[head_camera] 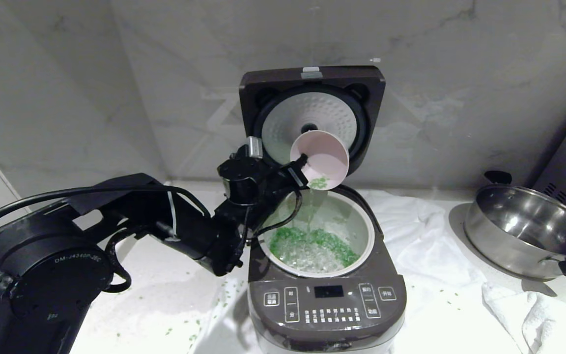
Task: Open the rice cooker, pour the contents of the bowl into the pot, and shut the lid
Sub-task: Pour the water from the bowl into the rice cooker
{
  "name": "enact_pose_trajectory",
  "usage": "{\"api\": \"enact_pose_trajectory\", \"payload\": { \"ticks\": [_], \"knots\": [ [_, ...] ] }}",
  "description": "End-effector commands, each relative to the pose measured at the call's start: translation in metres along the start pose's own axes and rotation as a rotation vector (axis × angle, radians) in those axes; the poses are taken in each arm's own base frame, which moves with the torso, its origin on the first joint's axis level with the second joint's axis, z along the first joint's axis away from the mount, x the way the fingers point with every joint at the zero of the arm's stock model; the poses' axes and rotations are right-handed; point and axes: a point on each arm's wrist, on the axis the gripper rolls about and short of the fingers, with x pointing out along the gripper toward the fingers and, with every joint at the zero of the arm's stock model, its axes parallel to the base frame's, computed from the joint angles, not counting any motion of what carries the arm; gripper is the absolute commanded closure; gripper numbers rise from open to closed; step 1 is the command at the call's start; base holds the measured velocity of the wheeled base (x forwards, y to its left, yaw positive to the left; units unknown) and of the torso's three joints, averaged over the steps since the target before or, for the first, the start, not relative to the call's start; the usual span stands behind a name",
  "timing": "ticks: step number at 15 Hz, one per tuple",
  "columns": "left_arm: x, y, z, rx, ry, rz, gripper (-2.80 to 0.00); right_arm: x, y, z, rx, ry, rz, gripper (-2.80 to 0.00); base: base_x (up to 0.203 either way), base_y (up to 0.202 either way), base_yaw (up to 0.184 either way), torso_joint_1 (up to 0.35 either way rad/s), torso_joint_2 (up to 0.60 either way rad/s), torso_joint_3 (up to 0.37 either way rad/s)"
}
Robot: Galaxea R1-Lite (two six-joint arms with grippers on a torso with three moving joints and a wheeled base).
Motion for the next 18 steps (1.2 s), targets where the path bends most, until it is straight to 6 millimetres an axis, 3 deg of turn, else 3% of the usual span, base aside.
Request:
{"api": "enact_pose_trajectory", "payload": {
  "ticks": [1,7,10,14,18],
  "knots": [
    [-0.001,-0.002,0.002,-0.003,-0.009,-0.006,0.00,0.000,0.000,0.000,0.000,0.001,0.000,0.00,0.000,0.000,0.000,0.000,0.00,0.000],
    [-0.002,-0.003,0.003,-0.005,-0.013,-0.005,0.00,0.000,0.000,0.000,0.000,0.002,0.000,0.00,0.000,0.000,0.000,0.000,0.00,0.000],
    [-0.022,-0.002,0.006,0.004,-0.026,-0.010,0.00,0.000,0.000,0.000,0.000,0.001,0.000,0.00,0.000,0.000,0.000,0.000,0.00,0.000],
    [-0.051,0.015,-0.011,0.326,-0.007,0.015,0.00,0.000,0.000,0.000,0.000,0.002,0.001,0.00,0.000,0.000,0.000,0.000,0.00,0.000],
    [-0.043,0.004,-0.004,0.490,-0.060,-0.014,0.00,0.000,0.000,0.000,0.000,0.002,0.001,0.00,0.000,0.000,0.000,0.000,0.00,0.000]
  ]
}}
